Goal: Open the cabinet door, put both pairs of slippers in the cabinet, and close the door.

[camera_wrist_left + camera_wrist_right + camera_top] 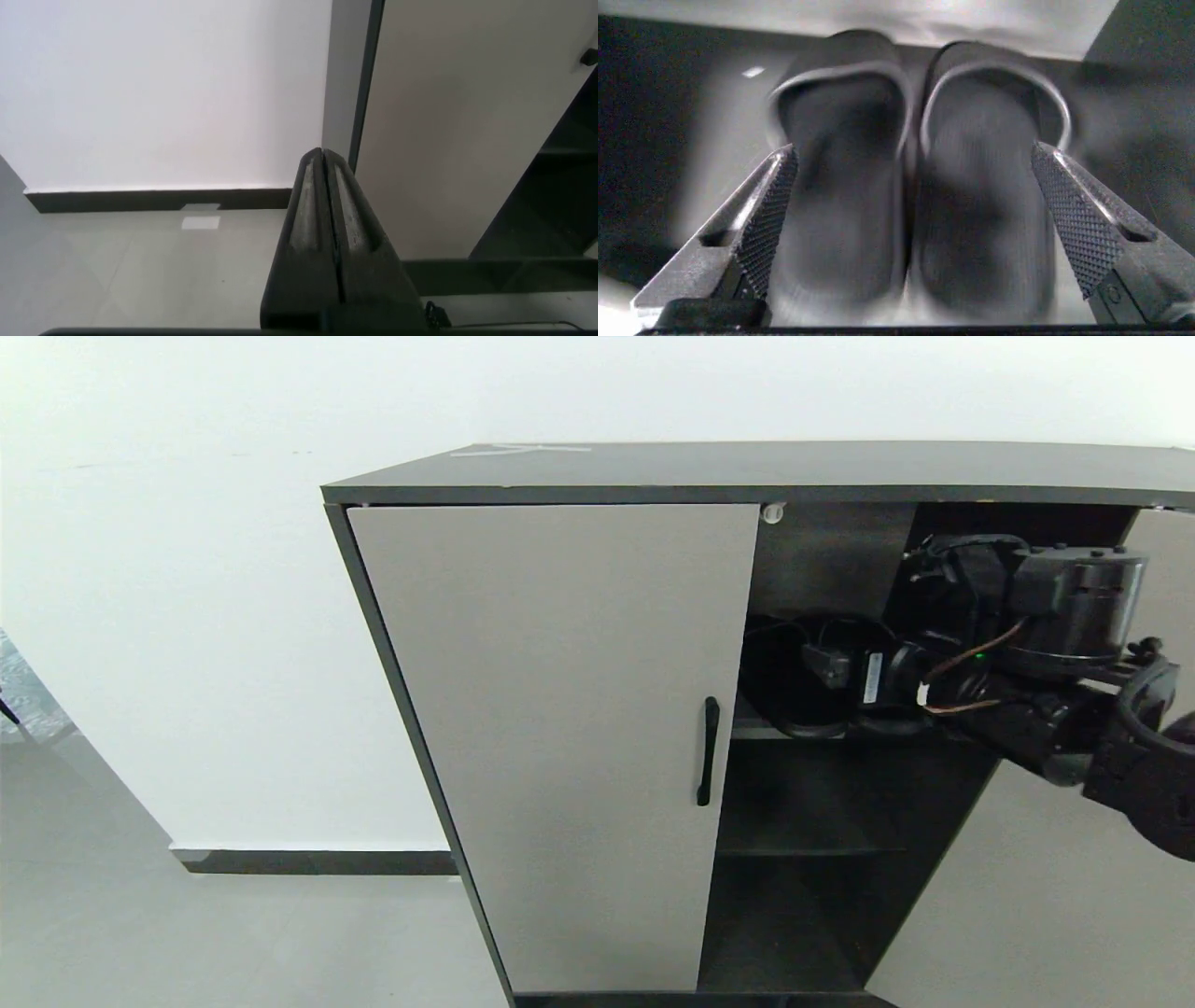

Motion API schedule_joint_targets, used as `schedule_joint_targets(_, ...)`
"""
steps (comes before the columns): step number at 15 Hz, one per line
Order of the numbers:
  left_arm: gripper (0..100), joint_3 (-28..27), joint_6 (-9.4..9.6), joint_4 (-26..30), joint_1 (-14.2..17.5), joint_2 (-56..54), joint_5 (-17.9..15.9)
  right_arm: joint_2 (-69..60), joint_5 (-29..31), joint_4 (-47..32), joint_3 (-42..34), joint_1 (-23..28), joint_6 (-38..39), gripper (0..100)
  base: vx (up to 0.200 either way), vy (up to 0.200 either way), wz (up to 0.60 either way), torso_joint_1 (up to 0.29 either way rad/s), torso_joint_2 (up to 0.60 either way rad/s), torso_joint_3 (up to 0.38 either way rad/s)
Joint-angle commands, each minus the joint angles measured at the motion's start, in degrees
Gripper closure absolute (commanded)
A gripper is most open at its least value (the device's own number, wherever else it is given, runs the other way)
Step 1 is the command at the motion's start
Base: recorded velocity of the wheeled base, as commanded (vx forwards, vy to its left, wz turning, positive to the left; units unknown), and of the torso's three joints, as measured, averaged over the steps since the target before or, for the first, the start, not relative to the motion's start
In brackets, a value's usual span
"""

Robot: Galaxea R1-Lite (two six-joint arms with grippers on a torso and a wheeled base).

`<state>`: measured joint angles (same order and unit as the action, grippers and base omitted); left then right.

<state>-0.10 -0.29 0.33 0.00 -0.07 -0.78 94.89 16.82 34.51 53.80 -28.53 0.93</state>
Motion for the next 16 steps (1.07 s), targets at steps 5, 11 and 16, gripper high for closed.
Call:
schedule_joint_targets(5,100,0.0,0.03,0.0,0.0,0.1,0.0,-32.3,-28.8,-0.3,-27.1,-7.8,0.0,0,-0.200,0.000,0.00,0.003,0.00,0.000)
schedule_joint_targets(11,100,-0.1,0.03,0.0,0.0,0.1,0.0,-38.2,-44.1,-0.6,-32.1,-8.4,4.4,0,-0.167,-0.033,0.00,-0.001,0.00,0.002)
schedule_joint_targets(16,100,-0.1,0.03,0.0,0.0,0.1,-0.1,-37.2,-44.5,-0.4,-32.0,-8.4,5.4,0,0.000,-0.200,0.00,0.004,0.01,0.000)
